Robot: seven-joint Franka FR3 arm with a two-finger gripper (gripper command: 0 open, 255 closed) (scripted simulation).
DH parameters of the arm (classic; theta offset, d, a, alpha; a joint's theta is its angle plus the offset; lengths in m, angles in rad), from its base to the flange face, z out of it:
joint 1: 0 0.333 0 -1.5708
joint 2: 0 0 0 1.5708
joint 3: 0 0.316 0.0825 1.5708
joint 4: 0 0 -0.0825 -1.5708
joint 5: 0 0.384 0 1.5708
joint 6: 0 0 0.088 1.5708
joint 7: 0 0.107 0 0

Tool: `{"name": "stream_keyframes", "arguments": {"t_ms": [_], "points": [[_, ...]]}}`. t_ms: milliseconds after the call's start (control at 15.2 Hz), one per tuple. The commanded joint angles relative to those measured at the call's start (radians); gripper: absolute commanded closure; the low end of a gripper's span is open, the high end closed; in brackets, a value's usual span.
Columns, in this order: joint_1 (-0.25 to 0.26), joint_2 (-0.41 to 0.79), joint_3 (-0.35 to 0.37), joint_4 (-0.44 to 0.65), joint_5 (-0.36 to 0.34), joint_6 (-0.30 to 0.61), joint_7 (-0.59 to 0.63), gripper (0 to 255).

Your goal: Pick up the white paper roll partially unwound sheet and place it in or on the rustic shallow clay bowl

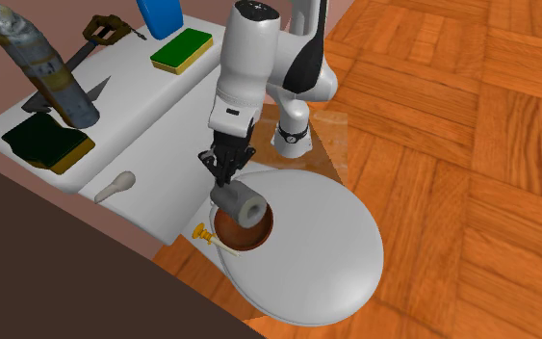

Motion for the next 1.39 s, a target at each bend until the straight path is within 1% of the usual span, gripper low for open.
{"name": "stream_keyframes", "arguments": {"t_ms": [0,594,1122,1188,1320], "points": [[-0.003,0.002,-0.001,-0.023,-0.006,0.027,0.006,255],[-0.020,0.041,-0.009,-0.115,-0.036,0.157,0.032,255],[-0.020,0.041,-0.009,-0.115,-0.036,0.157,0.032,255],[-0.020,0.042,-0.010,-0.115,-0.036,0.157,0.032,0],[-0.020,0.042,-0.010,-0.115,-0.036,0.157,0.032,0]]}}
